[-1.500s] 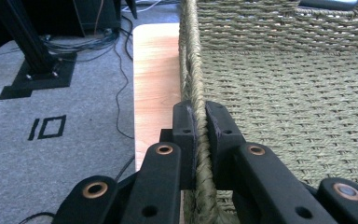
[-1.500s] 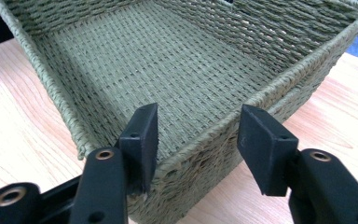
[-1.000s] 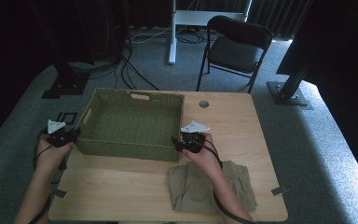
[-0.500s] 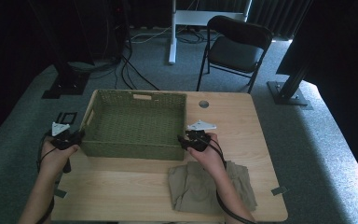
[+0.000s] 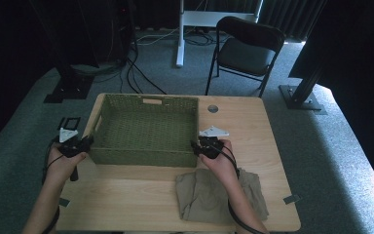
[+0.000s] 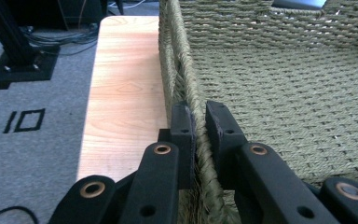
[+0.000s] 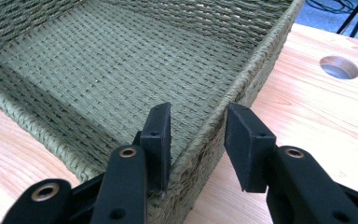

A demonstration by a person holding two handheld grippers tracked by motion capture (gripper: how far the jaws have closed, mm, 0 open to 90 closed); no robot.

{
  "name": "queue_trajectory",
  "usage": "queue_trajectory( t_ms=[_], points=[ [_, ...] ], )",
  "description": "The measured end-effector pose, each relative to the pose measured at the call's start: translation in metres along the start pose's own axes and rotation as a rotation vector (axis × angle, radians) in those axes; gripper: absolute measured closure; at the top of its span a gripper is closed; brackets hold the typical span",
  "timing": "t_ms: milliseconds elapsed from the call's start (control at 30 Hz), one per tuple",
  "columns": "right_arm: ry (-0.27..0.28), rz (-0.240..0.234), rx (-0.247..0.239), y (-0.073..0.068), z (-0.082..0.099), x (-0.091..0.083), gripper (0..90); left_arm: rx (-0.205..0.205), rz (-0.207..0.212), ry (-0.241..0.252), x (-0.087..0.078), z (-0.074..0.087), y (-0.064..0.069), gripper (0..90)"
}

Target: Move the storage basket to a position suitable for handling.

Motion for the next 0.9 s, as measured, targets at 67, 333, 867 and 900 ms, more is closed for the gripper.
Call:
queue_trajectory(
  t_ms=[67,333,867,900],
  points=[
    [0.000,0.000,0.000,0.000,0.000,0.000,61.4,0.002,0.000,0.000,0.000,0.000,0.001,83.3],
    [0.005,0.045,0.025,0.020,0.002,-0.008,64.0,-0.002,0.029,0.004,0.008,-0.006,0.023,82.7],
    [0.027,0.116,0.093,0.049,0.005,-0.019,69.4,0.009,0.048,0.012,0.021,-0.016,0.055,81.5],
    [0.027,0.119,0.099,0.050,0.005,-0.020,69.5,0.009,0.046,0.012,0.021,-0.016,0.057,81.5]
  ],
)
Point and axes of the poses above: each handheld gripper's, and its own axes: x roughly forward along the jaws, z roughly out of its underside, y roughly to its right, the point moved 3 cm from there along x, roughly forward along the jaws, and after that the axes turned 9 degrees about x, right-handed, at the moved point
